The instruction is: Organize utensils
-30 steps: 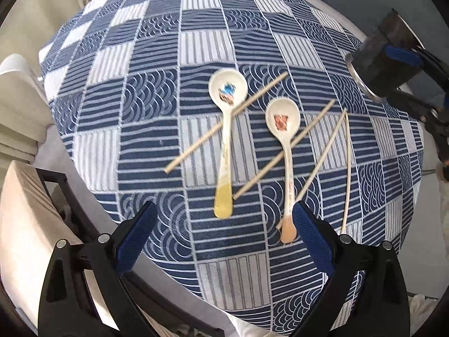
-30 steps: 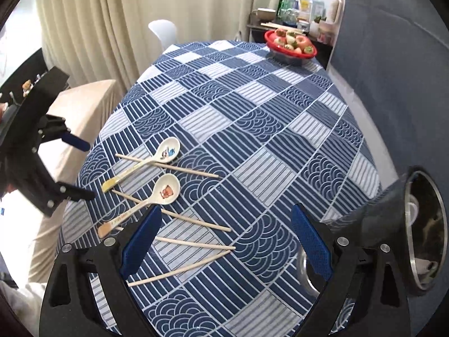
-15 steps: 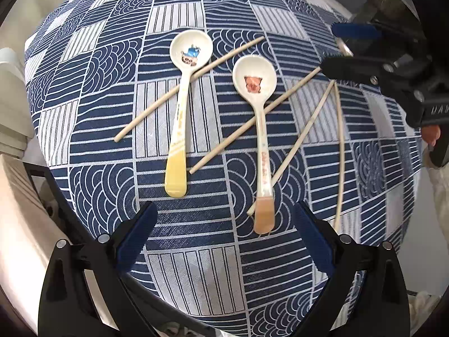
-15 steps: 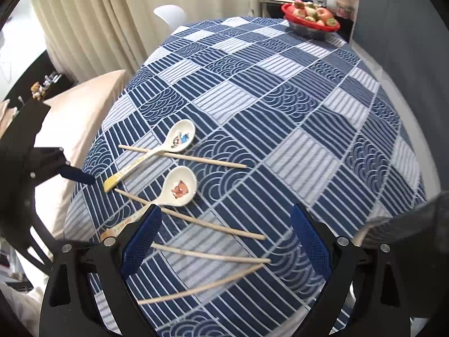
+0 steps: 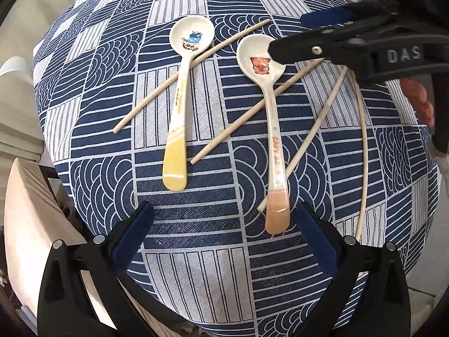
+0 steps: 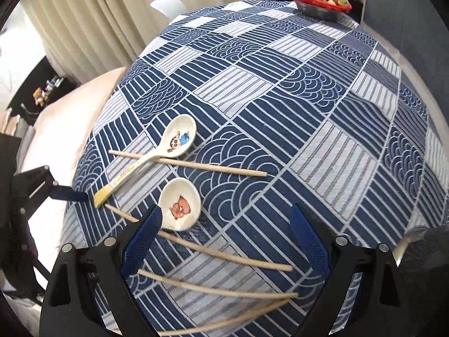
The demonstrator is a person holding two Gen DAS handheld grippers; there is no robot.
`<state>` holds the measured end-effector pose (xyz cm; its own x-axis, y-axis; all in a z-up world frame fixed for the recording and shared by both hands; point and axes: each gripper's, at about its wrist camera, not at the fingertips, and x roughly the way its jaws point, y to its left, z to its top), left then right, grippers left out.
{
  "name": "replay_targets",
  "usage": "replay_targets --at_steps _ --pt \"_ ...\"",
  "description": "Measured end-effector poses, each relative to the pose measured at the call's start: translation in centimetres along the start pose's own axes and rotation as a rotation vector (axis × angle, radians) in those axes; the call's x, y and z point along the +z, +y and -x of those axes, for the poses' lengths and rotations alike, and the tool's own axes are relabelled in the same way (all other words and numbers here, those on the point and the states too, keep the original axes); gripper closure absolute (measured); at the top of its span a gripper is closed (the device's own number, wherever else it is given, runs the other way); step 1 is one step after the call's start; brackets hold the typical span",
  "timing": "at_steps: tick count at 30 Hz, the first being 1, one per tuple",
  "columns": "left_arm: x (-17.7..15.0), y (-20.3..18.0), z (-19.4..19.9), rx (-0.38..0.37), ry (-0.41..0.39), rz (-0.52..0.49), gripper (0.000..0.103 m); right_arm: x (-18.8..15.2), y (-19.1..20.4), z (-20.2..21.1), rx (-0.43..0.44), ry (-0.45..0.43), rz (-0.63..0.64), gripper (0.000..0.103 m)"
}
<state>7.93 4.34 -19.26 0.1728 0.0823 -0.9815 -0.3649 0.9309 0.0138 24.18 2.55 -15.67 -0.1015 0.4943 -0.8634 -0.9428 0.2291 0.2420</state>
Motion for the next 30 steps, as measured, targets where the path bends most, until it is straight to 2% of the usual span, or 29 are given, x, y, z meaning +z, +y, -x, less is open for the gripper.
replay_targets --at_steps 1,3,5,7,9,10,11,13,16,20,26,30 --pt "-0.2 0.0 0.0 0.001 -0.006 0.011 0.005 0.0 -0.1 -0.2 0.014 0.005 -0.009 0.034" --pt "-0.6 0.0 0.1 0.001 -0.012 0.019 0.006 0.1 -0.1 -0.3 0.029 0.002 -0.014 0.035" --pt "-1.1 -0.2 0.2 0.003 -0.019 0.018 0.011 0.1 -0.1 -0.4 0.043 -0.005 -0.017 0.042" --pt "-1.4 -0.2 0.5 0.002 -0.024 0.014 0.017 0.2 0.0 -0.4 0.077 -0.004 -0.020 0.056" --pt "-1.3 -0.4 0.7 0.000 -0.023 0.004 0.023 0.1 0.3 -0.4 0.079 0.001 -0.003 0.063" --pt "-1.2 -0.6 0.7 -0.003 -0.024 -0.003 0.024 0.0 0.4 -0.4 0.075 0.000 0.007 0.072" --pt "-1.1 -0.7 0.9 -0.004 -0.022 -0.008 0.027 0.0 0.5 -0.5 0.083 0.004 0.006 0.076" --pt "-0.8 -0.9 1.2 -0.008 -0.023 -0.024 0.035 -0.1 0.5 -0.5 0.098 0.011 -0.004 0.092" --pt "-0.7 -1.3 1.6 -0.016 -0.022 -0.042 0.051 -0.5 0.8 -0.2 0.109 0.001 -0.004 0.095" --pt "-0.2 -1.1 2.1 -0.041 -0.016 -0.037 0.086 -0.8 0.8 0.6 0.143 -0.033 -0.043 0.096" --pt "0.3 -0.9 2.2 -0.086 0.003 -0.030 0.087 -0.6 1.4 1.9 0.157 -0.075 -0.054 0.097" --pt "0.9 0.2 2.0 -0.086 0.005 -0.037 0.087 -0.7 1.7 2.7 0.162 -0.092 -0.051 0.098"
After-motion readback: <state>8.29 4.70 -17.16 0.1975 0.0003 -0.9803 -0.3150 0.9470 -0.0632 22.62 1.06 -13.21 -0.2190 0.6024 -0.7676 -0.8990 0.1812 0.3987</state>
